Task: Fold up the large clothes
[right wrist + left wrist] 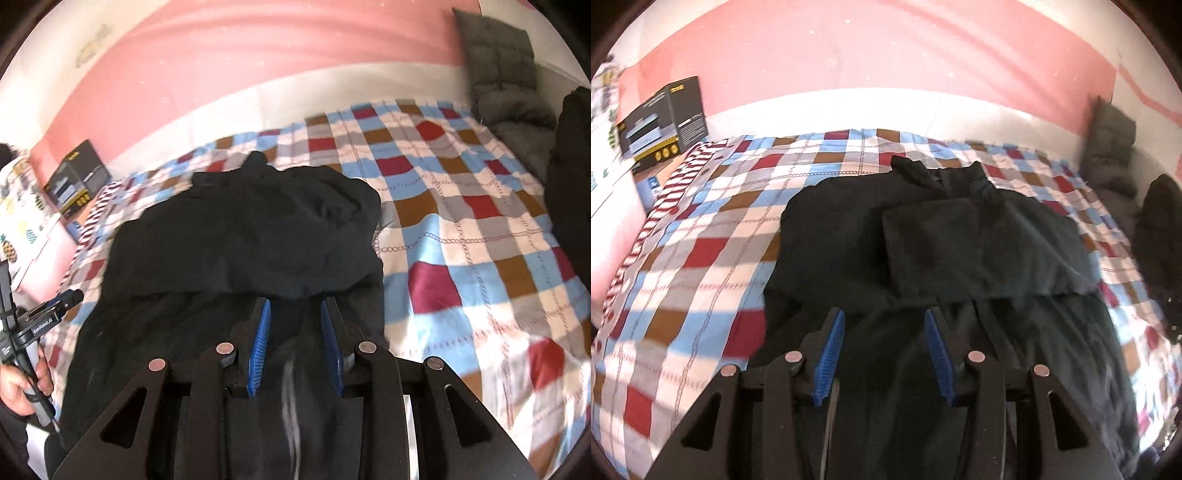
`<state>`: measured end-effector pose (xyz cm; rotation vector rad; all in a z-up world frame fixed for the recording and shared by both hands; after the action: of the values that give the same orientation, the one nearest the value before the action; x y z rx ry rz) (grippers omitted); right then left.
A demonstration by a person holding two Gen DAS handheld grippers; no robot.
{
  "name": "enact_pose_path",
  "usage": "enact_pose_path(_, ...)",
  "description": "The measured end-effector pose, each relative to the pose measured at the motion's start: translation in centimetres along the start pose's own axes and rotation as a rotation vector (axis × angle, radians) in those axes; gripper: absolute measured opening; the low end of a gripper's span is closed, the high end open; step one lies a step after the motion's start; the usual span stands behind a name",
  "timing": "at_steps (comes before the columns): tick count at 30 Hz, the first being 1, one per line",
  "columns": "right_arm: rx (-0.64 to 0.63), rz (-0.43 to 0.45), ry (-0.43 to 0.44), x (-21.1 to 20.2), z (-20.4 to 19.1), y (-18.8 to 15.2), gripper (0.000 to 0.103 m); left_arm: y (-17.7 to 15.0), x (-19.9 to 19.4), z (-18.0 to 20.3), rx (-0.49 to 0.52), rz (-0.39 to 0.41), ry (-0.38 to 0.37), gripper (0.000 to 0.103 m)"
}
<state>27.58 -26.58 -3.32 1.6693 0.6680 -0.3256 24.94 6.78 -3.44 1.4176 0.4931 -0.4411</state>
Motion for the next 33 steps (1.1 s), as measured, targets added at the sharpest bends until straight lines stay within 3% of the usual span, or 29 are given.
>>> enact_pose_path(8,-0.046,0.001,0.017,-7.2,-3.6,-4.9,0.031,-3.5,-8.0,-0.5,-0.046,0.0,-0.022,0.047)
enact_pose_path(11,-0.043,-0.017,0.034,-9.2,-4.6,-6.9,0.046,-4.7,-10.5,-0.6,-0.034,-0.009,-0.032,0.047)
enact_pose_path(16,-0.05,-0.024,0.055,-12.4,-6.2,-9.2,0.051,-6.2,-14.6,-0.8,-0.011,0.016,-0.037,0.053)
enact_pose_path(24,-0.039,0.008,0.036,-15.9,-6.9,-11.2,0.052,-9.3,-18.2,-0.3,-0.007,-0.004,-0.045,0.054)
enact_pose_path(33,-0.058,0.004,0.002,-17.1,-6.3,-13.2,0.053,-11.7,-19.9,-0.7,-0.01,-0.027,-0.019,0.056)
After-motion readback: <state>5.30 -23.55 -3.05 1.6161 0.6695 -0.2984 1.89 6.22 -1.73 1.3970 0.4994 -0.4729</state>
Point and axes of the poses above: each gripper's, at about its wrist camera, not at the fingertips, and x roughly the way its jaws point, z to its right, y to its top, the point moved 5 cm from there along x, roughly the way its jaws point, and after that the axes turned 11 degrees about z, right-handed, at the moved point
